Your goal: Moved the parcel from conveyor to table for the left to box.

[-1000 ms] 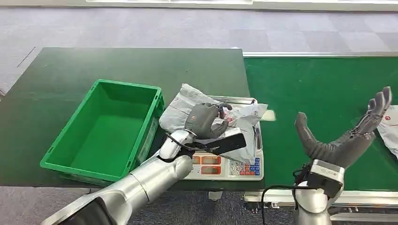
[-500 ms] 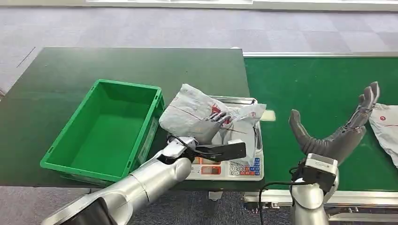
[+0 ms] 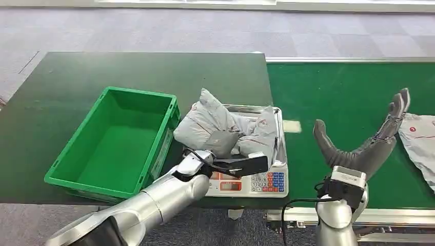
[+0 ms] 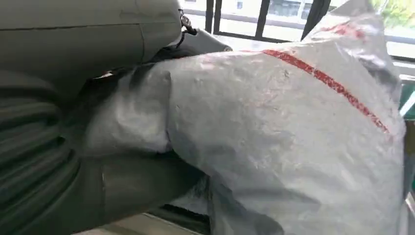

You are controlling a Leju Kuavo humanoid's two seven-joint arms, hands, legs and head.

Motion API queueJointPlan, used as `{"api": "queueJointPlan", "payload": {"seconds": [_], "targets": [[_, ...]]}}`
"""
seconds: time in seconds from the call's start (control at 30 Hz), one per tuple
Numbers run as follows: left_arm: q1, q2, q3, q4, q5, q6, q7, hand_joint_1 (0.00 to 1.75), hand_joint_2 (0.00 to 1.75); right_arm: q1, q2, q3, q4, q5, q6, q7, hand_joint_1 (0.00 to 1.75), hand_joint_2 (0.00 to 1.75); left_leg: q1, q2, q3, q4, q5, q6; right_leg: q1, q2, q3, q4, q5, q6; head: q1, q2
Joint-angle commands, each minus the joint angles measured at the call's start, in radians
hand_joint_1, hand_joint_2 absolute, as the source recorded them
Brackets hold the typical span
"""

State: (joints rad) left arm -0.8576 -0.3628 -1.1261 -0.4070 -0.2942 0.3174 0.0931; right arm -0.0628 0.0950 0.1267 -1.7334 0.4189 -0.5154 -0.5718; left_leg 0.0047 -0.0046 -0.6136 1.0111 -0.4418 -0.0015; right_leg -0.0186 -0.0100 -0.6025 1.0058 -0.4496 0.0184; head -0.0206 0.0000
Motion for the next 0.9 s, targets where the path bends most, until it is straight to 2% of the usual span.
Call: {"api": "queueJointPlan", "payload": {"seconds": [0.03, 0.17, 0.3, 0.37, 0.5, 0.63, 0.67, 0.8, 0.9], "targets": [[-0.052, 0.014, 0.015, 0.021, 0.08, -0.007, -0.065, 1.75, 1.75, -0.011, -0.015, 0.002, 0.041, -0.009, -0.009, -0.001, 0.0, 1.75, 0.001, 0.003, 0.006, -0.002, -0.001, 0.0, 0.001, 0.004, 0.006, -0.003, 0.0, -0.002, 0.0, 0.0], [-0.074, 0.014, 0.066, 0.015, 0.106, 0.069, -0.13, 1.75, 1.75, 0.003, -0.014, -0.003, 0.024, -0.011, -0.021, -0.004, 0.0, 1.75, 0.001, 0.001, 0.003, -0.001, -0.001, 0.0, 0.001, 0.002, 0.003, -0.001, 0.0, -0.002, 0.0, 0.0], [-0.133, 0.023, 0.193, 0.047, 0.097, 0.155, -0.194, 1.75, 1.75, 0.026, -0.011, -0.011, 0.001, -0.001, -0.029, 0.003, 0.0, 1.75, 0.001, 0.001, 0.0, 0.001, -0.001, 0.0, 0.001, 0.001, 0.0, 0.0, 0.0, -0.001, 0.0, 0.0], [-0.161, 0.059, 0.264, 0.024, 0.077, 0.175, -0.214, 1.75, 1.75, 0.037, -0.013, -0.018, 0.001, 0.003, -0.031, 0.007, 0.0, 1.75, 0.001, 0.002, 0.001, 0.001, -0.001, -0.001, 0.001, 0.003, 0.001, 0.001, 0.0, -0.002, 0.0, 0.0], [-0.182, 0.177, 0.486, -0.129, -0.021, 0.271, -0.227, 1.75, 1.75, 0.074, -0.019, -0.046, -0.001, 0.014, -0.034, 0.016, 0.0, 1.75, 0.001, 0.005, 0.001, 0.001, -0.001, -0.001, 0.001, 0.005, -0.001, 0.001, 0.001, -0.002, 0.0, 0.0], [-0.125, 0.242, 0.742, -0.293, -0.227, 0.207, -0.196, 1.75, 1.75, 0.111, -0.035, -0.063, -0.02, 0.003, -0.036, 0.008, 0.0, 1.75, 0.001, 0.004, 0.001, 0.0, 0.0, -0.001, 0.001, 0.006, -0.002, 0.001, 0.001, -0.002, 0.0, 0.0], [-0.114, 0.241, 0.797, -0.313, -0.267, 0.172, -0.205, 1.75, 1.75, 0.115, -0.037, -0.067, -0.022, -0.003, -0.035, 0.003, 0.0, 1.75, 0.001, 0.006, 0.002, 0.0, 0.0, -0.002, 0.001, 0.007, -0.001, 0.001, 0.001, -0.002, 0.0, 0.0], [-0.124, 0.331, 0.948, -0.301, -0.318, 0.203, -0.19, 1.75, 1.75, 0.139, -0.083, -0.084, -0.029, -0.032, -0.049, 0.002, 0.0, 1.75, 0.001, 0.009, 0.004, -0.001, -0.001, -0.001, 0.001, 0.01, 0.001, 0.0, 0.0, -0.002, 0.0, 0.0], [-0.117, 0.37, 1.041, -0.27, -0.322, 0.217, -0.231, 1.75, 1.75, 0.159, -0.095, -0.088, -0.033, -0.049, -0.06, -0.005, 0.0, 1.75, 0.001, 0.01, 0.003, -0.001, -0.001, -0.001, 0.001, 0.01, -0.001, 0.001, 0.001, -0.002, 0.0, 0.0]]}}
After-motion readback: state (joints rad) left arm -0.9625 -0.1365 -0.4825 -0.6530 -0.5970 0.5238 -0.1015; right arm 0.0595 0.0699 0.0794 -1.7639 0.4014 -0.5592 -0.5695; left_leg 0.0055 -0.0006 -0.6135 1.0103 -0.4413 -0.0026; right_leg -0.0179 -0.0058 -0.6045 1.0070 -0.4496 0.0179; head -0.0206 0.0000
